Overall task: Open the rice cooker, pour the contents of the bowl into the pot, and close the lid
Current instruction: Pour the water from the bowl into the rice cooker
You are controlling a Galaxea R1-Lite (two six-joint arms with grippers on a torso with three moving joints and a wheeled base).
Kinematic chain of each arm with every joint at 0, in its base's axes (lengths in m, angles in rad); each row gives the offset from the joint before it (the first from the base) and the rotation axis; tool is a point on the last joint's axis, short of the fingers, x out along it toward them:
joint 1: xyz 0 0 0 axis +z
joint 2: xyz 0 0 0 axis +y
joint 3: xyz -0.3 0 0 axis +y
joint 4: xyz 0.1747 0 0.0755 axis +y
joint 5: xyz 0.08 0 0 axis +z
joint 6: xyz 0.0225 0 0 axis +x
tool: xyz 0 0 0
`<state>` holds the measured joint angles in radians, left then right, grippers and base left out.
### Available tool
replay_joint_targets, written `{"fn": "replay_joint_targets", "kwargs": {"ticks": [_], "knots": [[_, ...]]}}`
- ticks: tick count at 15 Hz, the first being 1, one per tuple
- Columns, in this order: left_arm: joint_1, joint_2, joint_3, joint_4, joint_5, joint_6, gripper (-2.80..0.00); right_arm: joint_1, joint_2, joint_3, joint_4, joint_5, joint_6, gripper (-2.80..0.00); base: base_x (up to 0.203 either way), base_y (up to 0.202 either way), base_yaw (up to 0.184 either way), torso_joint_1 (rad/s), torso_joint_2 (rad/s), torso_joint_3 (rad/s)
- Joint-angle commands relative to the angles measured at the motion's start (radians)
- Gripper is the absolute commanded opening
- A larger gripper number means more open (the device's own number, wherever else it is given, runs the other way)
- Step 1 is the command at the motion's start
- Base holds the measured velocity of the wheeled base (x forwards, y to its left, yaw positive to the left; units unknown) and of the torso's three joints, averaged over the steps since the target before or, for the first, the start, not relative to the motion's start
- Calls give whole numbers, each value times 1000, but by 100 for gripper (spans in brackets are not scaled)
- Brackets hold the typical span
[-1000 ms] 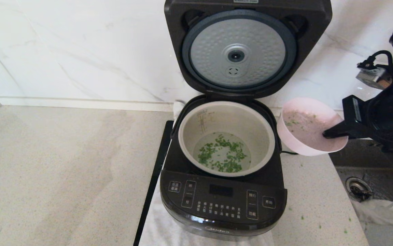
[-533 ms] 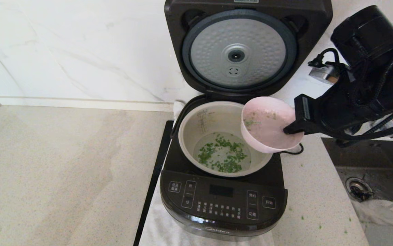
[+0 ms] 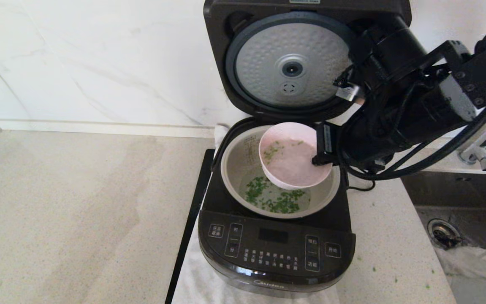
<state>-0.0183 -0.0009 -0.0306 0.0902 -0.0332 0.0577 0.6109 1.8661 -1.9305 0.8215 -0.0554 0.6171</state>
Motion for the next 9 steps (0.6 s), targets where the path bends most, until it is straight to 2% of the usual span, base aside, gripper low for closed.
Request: {"fn": "replay_joint_targets", "kwargs": {"ticks": [1, 5, 9], "knots": [[0, -1, 0, 0, -1, 1, -280, 14, 49, -2, -48, -4, 34, -280, 0, 0, 0, 0, 0, 0], [0, -1, 0, 0, -1, 1, -280, 37, 98, -6, -147, -10, 50, -280, 0, 0, 0, 0, 0, 0], [0, -2, 0, 0, -1, 1, -280, 43, 126, -3, -222, -51, 53, -280, 0, 0, 0, 0, 0, 0]]}}
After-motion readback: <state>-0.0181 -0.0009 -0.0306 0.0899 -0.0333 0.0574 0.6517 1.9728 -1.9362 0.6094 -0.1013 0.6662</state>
